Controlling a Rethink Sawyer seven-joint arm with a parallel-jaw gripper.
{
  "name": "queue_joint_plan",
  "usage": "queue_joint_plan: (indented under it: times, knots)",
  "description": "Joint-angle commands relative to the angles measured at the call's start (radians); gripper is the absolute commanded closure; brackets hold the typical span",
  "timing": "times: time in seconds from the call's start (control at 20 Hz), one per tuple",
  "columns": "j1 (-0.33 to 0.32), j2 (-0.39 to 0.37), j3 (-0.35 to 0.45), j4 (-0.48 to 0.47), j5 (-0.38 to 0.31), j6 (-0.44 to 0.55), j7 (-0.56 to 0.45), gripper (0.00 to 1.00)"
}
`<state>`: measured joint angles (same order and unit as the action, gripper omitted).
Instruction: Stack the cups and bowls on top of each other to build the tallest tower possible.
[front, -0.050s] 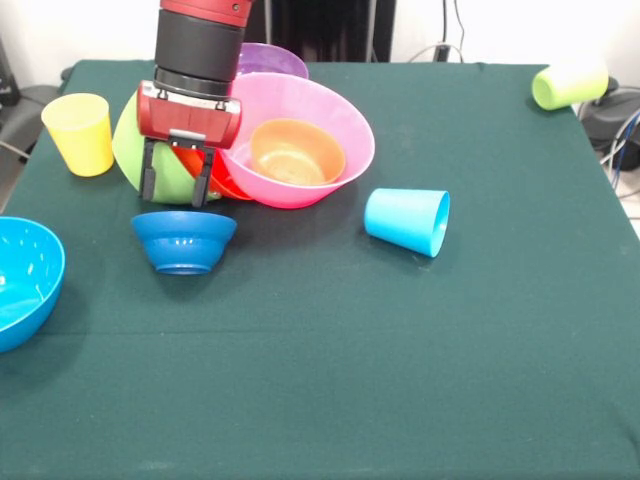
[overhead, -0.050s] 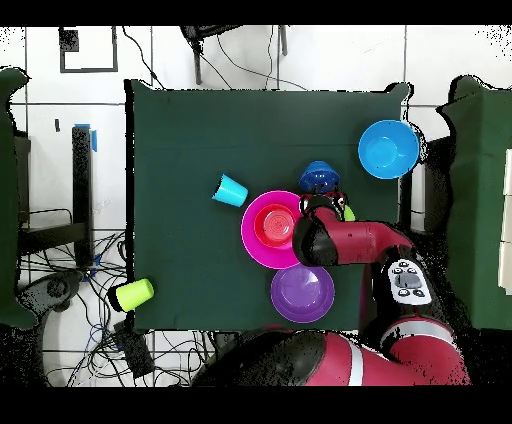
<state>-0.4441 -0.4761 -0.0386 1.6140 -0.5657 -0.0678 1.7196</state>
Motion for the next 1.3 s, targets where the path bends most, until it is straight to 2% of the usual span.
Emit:
queue_joint_plan:
  times: [0.05, 0.3, 0.6, 0.8, 1.05, 1.3]
  knots:
    - [-0.003, 0.032, 0.09, 0.002, -0.062, 0.003, 0.054, 0.0]
    - [0.003, 0.037, 0.076, 0.009, -0.062, -0.018, 0.065, 0.0]
    - [-0.022, 0.037, 0.108, -0.001, -0.068, 0.011, 0.045, 0.0]
    - [0.006, 0.037, 0.072, 0.001, -0.056, -0.016, 0.067, 0.0]
    - [-0.005, 0.041, 0.083, 0.0, -0.057, -0.018, 0.067, 0.0]
    - [0.017, 0.035, 0.066, -0.001, -0.041, -0.01, 0.076, 0.0]
